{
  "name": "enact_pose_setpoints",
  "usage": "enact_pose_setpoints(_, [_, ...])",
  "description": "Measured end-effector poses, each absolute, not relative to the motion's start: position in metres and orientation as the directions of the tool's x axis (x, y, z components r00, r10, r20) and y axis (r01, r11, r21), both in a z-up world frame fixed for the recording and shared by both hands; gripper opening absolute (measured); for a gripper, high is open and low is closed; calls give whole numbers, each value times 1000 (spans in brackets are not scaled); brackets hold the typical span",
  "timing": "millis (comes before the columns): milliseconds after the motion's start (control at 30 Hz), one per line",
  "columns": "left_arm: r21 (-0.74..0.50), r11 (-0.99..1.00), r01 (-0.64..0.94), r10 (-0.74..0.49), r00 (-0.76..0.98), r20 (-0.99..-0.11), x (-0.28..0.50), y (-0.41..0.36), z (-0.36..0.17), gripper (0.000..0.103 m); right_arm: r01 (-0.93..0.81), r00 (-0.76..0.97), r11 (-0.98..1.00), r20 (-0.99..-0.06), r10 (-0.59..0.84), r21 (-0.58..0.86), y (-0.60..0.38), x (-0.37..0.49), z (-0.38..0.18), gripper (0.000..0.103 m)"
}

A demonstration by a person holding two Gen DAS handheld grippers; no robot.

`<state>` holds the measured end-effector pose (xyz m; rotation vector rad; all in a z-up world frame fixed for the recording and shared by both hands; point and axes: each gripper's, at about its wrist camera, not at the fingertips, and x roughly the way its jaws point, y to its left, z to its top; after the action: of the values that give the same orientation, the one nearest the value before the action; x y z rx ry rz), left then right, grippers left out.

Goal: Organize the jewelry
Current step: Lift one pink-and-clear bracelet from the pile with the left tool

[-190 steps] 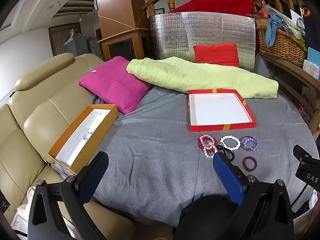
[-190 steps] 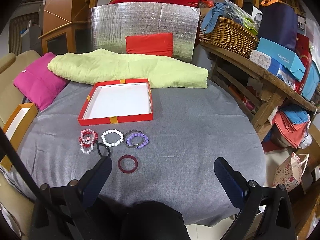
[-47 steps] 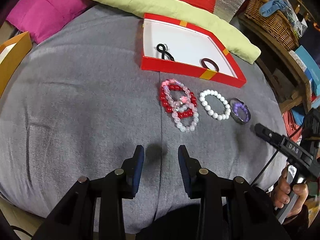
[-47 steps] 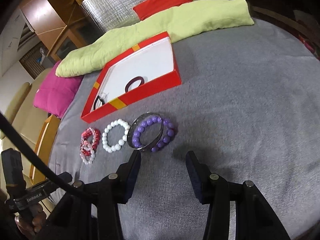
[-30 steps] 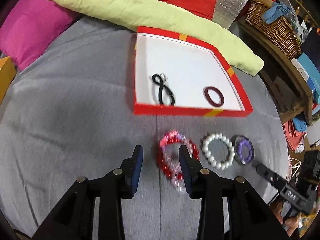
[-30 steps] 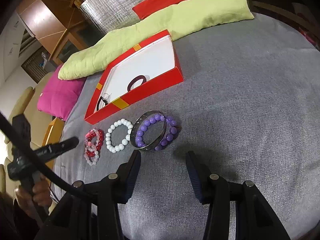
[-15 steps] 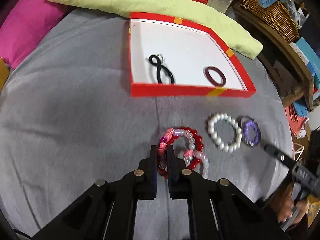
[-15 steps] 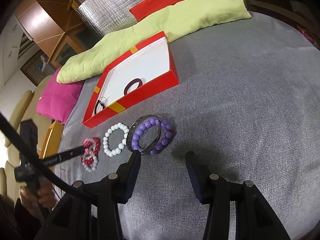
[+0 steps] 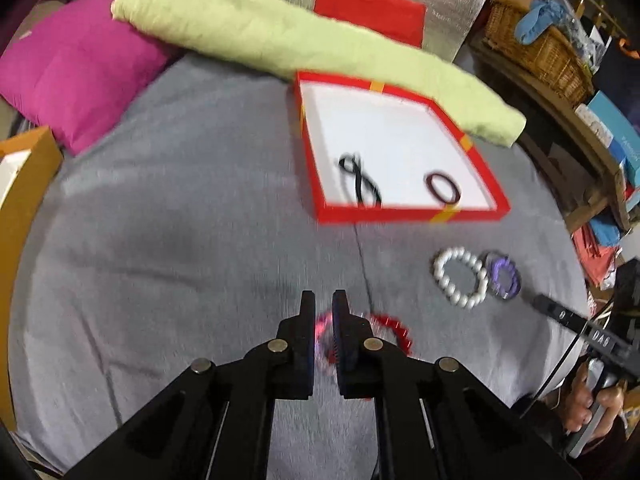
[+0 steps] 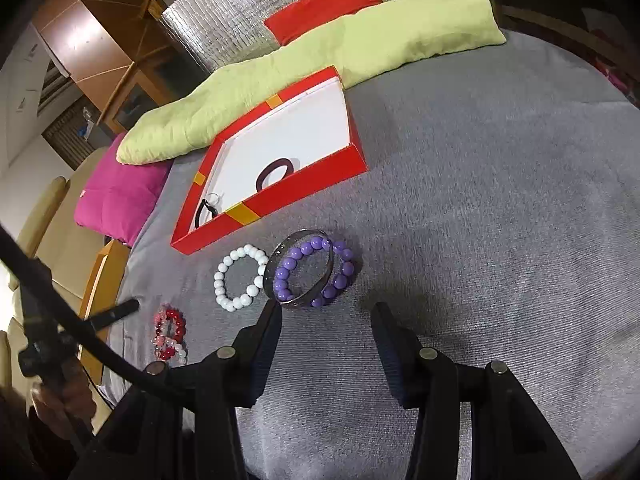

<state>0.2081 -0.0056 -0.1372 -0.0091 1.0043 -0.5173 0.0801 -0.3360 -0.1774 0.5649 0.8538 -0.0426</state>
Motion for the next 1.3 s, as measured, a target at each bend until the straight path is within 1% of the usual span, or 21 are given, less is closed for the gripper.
enact_pose_setpoints(67, [-241, 879, 413, -425, 444, -789, 209, -5, -130, 9, 255, 669, 852, -720, 185, 457, -336, 80, -176, 50])
enact_pose_setpoints(167, [-250, 881, 403, -423, 431, -797, 206, 4, -133, 9, 253, 666, 855, -723, 185, 452, -336, 81, -176, 50])
enact_pose_setpoints(200, [-257, 879, 402, -425, 416, -804, 207, 1, -137, 12, 253, 664, 853, -723, 189, 455, -336, 81, -176, 50])
enact_pose_setpoints(233, [-261, 879, 400, -423, 401, -813, 206, 0, -142, 18, 254, 662, 852, -724, 192, 458, -336, 81, -177, 50])
enact_pose_setpoints(300, [-265, 879, 396, -414, 360, -836, 205, -3, -156, 28, 255, 653, 850, -730, 201, 462, -336, 82, -180, 51])
enact_pose_setpoints(367, [-265, 878, 398, -408, 336, -849, 204, -6, -167, 28, 254, 646, 849, -735, 207, 463, -335, 83, -182, 53])
enact_pose_setpoints(433, [-256, 882, 395, -394, 324, -860, 206, -10, -175, 27, 252, 645, 852, -736, 205, 458, -334, 82, -182, 53])
enact_pose_setpoints(467, [-259, 884, 390, -396, 326, -859, 208, -11, -178, 24, 250, 645, 854, -736, 204, 456, -334, 82, -182, 53])
enact_pose_setpoints(500, [-262, 883, 390, -400, 331, -855, 209, -11, -178, 12, 249, 647, 855, -735, 204, 456, -334, 82, -181, 53])
enact_pose_setpoints(533, [-262, 882, 392, -401, 334, -853, 211, -11, -179, 7, 248, 649, 855, -734, 202, 455, -334, 81, -180, 53])
enact_pose_setpoints(633, [-250, 881, 402, -402, 356, -844, 212, -10, -175, 5, 252, 652, 856, -733, 195, 451, -335, 82, -180, 53])
enact_pose_setpoints(800, [-261, 891, 373, -409, 407, -817, 217, 4, -160, 4, 247, 644, 855, -736, 207, 457, -334, 84, -182, 53])
enact_pose_setpoints(900, [-247, 897, 366, -399, 434, -808, 216, 9, -154, 4, 204, 638, 868, -734, 233, 453, -323, 86, -179, 53])
enact_pose_setpoints(967, [-257, 886, 386, -412, 401, -819, 214, 6, -157, 4, 180, 637, 877, -733, 241, 445, -317, 88, -177, 53])
enact_pose_setpoints(1000, [-257, 884, 390, -409, 384, -828, 214, 3, -161, 8, 171, 636, 880, -732, 245, 444, -314, 88, -176, 53])
enact_pose_setpoints(1033, [-251, 885, 392, -402, 371, -837, 213, 1, -165, 16, 167, 636, 880, -731, 249, 445, -313, 88, -176, 53])
enact_pose_setpoints(1067, [-245, 884, 397, -397, 363, -843, 211, -1, -167, 19, 163, 634, 880, -730, 253, 447, -312, 88, -176, 53])
enact_pose_setpoints(1100, [-238, 883, 404, -393, 359, -847, 210, -4, -171, 19, 160, 631, 880, -732, 257, 447, -311, 88, -177, 53])
enact_pose_setpoints(1200, [-213, 887, 409, -368, 350, -861, 209, -12, -181, 19, 151, 621, 877, -734, 275, 456, -308, 87, -177, 53])
enact_pose_setpoints(1300, [-198, 889, 412, -362, 371, -855, 211, -14, -181, 8, 118, 608, 878, -733, 305, 464, -299, 90, -175, 53])
